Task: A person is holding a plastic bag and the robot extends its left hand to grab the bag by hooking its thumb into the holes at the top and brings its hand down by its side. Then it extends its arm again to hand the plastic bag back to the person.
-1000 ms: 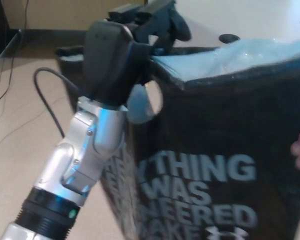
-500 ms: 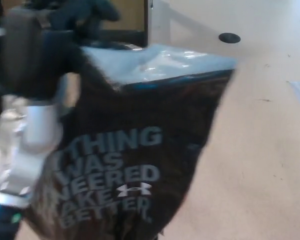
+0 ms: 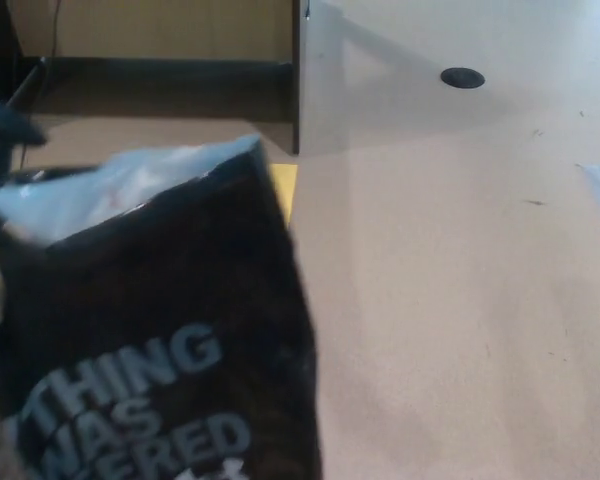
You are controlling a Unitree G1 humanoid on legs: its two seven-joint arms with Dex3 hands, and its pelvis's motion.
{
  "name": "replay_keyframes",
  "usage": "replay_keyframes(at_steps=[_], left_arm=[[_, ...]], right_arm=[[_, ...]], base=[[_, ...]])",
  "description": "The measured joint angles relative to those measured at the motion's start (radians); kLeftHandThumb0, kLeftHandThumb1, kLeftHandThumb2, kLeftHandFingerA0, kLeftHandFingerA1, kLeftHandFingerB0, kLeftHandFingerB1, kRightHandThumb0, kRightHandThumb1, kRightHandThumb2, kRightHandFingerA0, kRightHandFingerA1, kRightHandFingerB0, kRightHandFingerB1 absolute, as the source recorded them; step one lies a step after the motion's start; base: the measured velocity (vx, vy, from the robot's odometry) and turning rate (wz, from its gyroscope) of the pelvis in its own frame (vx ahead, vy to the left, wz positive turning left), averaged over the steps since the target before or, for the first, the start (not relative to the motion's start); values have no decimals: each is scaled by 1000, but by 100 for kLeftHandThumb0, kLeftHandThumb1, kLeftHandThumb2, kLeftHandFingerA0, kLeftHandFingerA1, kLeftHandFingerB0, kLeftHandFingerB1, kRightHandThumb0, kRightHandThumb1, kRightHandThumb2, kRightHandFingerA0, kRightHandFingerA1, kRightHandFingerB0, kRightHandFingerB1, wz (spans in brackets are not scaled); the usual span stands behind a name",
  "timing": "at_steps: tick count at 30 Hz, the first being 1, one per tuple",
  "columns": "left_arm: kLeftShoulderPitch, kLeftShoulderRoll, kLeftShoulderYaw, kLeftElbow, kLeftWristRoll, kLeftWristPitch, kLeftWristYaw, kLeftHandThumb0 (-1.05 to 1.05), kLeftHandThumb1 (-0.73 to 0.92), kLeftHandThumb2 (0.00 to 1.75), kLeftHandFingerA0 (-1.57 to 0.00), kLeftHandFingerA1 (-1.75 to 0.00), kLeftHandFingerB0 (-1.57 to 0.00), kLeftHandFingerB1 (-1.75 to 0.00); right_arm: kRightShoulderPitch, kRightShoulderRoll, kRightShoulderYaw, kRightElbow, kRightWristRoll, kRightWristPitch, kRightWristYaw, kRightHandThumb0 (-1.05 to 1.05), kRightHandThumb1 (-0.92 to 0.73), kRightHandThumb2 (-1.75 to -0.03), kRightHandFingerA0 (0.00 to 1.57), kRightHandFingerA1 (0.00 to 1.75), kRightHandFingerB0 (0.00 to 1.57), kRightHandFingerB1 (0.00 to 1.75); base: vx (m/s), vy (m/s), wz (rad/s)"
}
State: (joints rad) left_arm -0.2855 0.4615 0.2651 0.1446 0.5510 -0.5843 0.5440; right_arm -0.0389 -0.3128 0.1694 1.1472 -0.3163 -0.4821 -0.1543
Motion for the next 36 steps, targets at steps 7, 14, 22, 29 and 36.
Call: replay_keyframes(at_steps=[7,14,22,29,36], left_arm=[[136,-1,41,94,-8,-58,35,-8,69,76,-104,-147,-88,-115],[284,-39,42,111,-2,-134,92,2,52,103,-97,-162,-87,-119],[470,-100,0,235,62,-227,194,4,52,102,-94,-164,-80,-126],[457,-55,-73,514,124,-237,285,-3,67,82,-86,-161,-79,-125],[376,-22,-167,762,158,-231,374,-8,69,73,-91,-166,-79,-128]], right_arm=[[-5,0,-7,3,2,-1,2,-32,-66,-60,81,50,66,43],[2,0,-18,3,3,-1,-1,-29,-67,-60,79,57,56,40],[40,1,-29,3,8,-16,-14,-29,-68,-60,72,49,54,40],[40,2,-40,1,11,-22,-14,-38,-58,-79,66,58,51,51],[38,5,-45,1,11,-23,-14,-37,-58,-78,65,58,53,52]], base=[[0,0,0],[0,0,0],[0,0,0],[0,0,0],[0,0,0]])
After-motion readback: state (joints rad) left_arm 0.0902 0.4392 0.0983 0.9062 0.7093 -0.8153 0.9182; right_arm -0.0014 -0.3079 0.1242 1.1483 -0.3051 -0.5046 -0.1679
